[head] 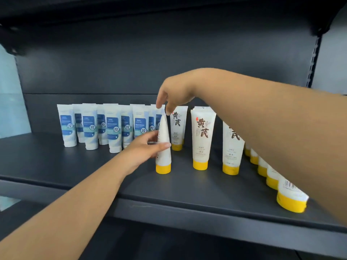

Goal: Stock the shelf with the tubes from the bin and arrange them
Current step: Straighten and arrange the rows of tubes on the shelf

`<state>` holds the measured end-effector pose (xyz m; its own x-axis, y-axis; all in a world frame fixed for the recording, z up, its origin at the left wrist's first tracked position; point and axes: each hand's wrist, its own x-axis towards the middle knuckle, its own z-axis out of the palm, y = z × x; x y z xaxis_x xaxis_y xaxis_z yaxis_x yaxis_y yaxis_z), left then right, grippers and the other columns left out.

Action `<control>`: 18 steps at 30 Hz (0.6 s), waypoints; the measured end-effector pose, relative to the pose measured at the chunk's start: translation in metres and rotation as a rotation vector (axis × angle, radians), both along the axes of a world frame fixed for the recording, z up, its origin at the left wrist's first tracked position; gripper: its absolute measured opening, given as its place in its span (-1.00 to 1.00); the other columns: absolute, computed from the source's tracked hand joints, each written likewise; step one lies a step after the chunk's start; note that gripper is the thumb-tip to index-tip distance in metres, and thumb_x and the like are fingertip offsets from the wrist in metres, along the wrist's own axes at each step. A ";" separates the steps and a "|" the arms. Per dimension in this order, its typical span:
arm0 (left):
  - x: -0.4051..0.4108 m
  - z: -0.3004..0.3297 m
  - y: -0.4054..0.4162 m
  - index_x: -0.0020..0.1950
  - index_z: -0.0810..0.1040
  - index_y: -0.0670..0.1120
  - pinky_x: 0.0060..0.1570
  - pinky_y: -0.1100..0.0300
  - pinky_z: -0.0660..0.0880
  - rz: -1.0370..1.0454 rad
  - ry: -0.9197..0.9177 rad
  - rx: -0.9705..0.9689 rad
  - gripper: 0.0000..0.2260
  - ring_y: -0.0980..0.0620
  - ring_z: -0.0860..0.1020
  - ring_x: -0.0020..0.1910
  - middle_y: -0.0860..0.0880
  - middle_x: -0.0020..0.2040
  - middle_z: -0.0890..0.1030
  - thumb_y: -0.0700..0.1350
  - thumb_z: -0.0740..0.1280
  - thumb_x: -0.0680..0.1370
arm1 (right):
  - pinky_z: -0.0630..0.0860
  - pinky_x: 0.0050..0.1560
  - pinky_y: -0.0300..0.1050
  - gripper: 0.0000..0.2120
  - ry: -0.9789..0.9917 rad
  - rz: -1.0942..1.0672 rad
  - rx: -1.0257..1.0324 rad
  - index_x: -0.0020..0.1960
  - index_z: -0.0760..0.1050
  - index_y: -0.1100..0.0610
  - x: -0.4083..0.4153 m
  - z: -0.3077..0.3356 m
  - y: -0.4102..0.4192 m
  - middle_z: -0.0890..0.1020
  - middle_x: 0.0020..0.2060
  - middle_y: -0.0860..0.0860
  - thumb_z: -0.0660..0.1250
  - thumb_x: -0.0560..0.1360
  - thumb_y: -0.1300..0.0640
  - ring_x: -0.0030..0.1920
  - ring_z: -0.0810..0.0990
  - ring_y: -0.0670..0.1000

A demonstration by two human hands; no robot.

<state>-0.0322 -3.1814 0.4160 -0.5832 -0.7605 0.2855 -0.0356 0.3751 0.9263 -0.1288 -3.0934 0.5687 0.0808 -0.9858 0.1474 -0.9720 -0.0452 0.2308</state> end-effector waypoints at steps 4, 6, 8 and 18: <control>-0.002 0.002 -0.001 0.22 0.42 -0.05 -0.02 0.19 0.50 -0.056 0.076 0.078 -0.69 0.10 0.55 0.01 0.03 0.03 0.59 -0.34 0.24 0.53 | 0.44 0.19 -0.13 -0.69 -0.008 -0.024 0.029 0.23 0.52 0.05 -0.004 -0.004 -0.011 0.59 0.19 -0.01 0.35 0.49 0.10 0.18 0.54 0.01; -0.004 0.002 -0.001 0.20 0.39 -0.02 0.00 0.16 0.51 -0.059 0.105 0.090 -0.67 0.10 0.56 0.02 0.03 0.03 0.60 -0.34 0.26 0.52 | 0.50 0.12 -0.10 -0.73 -0.025 -0.031 0.030 0.17 0.54 0.07 -0.009 -0.006 -0.016 0.63 0.08 0.02 0.36 0.48 0.10 0.09 0.58 0.02; -0.007 0.000 0.000 0.20 0.39 0.00 0.10 0.05 0.51 -0.030 0.094 0.076 -0.65 0.04 0.57 0.10 0.00 0.11 0.60 -0.26 0.34 0.49 | 0.50 -0.09 -0.18 -0.79 -0.049 -0.026 0.025 0.10 0.56 0.09 -0.014 -0.006 -0.019 0.64 -0.12 0.00 0.36 0.48 0.09 -0.12 0.59 -0.04; -0.015 0.015 -0.004 0.00 0.51 0.05 -0.07 0.24 0.55 0.017 0.006 0.041 -0.76 0.11 0.57 0.01 0.06 0.00 0.60 -0.28 0.36 0.48 | 0.58 -0.02 -0.15 -0.82 -0.078 -0.023 0.095 0.03 0.57 0.19 -0.037 0.007 -0.034 0.62 -0.24 -0.02 0.32 0.50 0.10 -0.16 0.62 -0.05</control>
